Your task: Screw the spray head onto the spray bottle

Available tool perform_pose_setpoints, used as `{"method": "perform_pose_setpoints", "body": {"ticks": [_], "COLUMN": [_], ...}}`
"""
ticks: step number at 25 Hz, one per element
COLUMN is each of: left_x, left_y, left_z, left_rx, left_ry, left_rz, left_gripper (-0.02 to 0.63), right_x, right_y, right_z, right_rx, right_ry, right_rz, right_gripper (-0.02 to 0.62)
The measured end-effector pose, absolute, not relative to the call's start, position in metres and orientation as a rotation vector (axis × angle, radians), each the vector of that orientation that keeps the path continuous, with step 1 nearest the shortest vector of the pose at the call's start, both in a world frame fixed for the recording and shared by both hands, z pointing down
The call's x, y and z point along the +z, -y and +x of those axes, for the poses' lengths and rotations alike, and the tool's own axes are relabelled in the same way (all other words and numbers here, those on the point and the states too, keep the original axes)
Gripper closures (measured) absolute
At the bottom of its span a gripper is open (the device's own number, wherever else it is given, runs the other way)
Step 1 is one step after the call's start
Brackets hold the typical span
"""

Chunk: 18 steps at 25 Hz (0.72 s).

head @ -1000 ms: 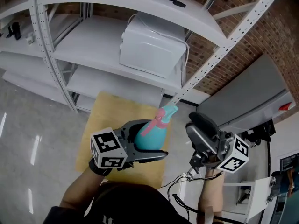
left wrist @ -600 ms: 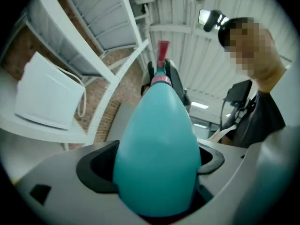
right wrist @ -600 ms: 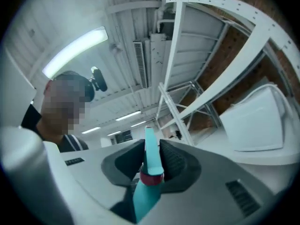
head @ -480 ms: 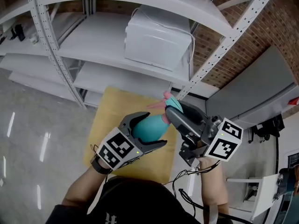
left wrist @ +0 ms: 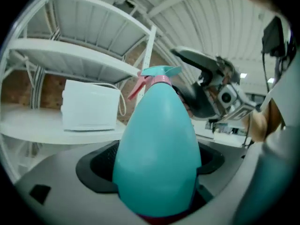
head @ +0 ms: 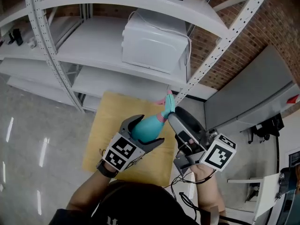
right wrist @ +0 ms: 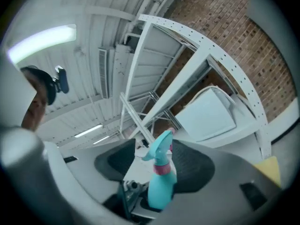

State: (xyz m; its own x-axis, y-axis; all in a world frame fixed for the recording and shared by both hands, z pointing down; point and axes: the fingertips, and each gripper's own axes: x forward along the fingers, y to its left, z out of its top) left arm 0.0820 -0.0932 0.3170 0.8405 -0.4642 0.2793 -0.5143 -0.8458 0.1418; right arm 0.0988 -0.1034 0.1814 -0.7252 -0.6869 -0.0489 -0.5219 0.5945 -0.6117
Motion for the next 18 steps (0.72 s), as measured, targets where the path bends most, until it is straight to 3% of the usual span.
{"method": "perform_pose_setpoints", "body": {"ticks": [5,6,9,14,15,17,18], "left_x": [0.262,0.249,0.221,0.213,0.215,0.220,0.225], "left_y": [0.041,0.025,-0.021,-0.059,-0.058,-0.043,-0.031], "left_z": [0.085,0.086,0.091,0.101,0.103,0.103,0.102], "left_rx": [0.015,-0.042,-0.146,-0.177,-0.180,-0.189,-0.178], "left_ry": [0.094,-0.059,-0.470,-0.782,-0.765,-0.644,-0.541], "left_rz": [2.792,2.780,2.674,2.496,2.485,2.501,2.537], "left_gripper": [0.156,0.156,0.156,0.156,0.156,0.156,0.156], "right_x": [0.147,0.147,0.137,0.105,0.103,0.104,0.107], "right_y": [0.077,0.079,0.066,0.013,0.012,0.019,0.026], "right_z": [0.134,0.135,0.119,0.074,0.070,0.065,0.064], "right_rx": [-0.638,-0.625,-0.574,-0.333,-0.320,-0.333,-0.346], "right_ry": [-2.565,-2.571,-2.591,-2.683,-2.703,-2.757,-2.795], "right_rz": [-0.456,-0.360,-0.010,0.431,0.419,0.286,0.176], "right_gripper": [0.353,0.321,0.277,0.278,0.292,0.477,0.489]}}
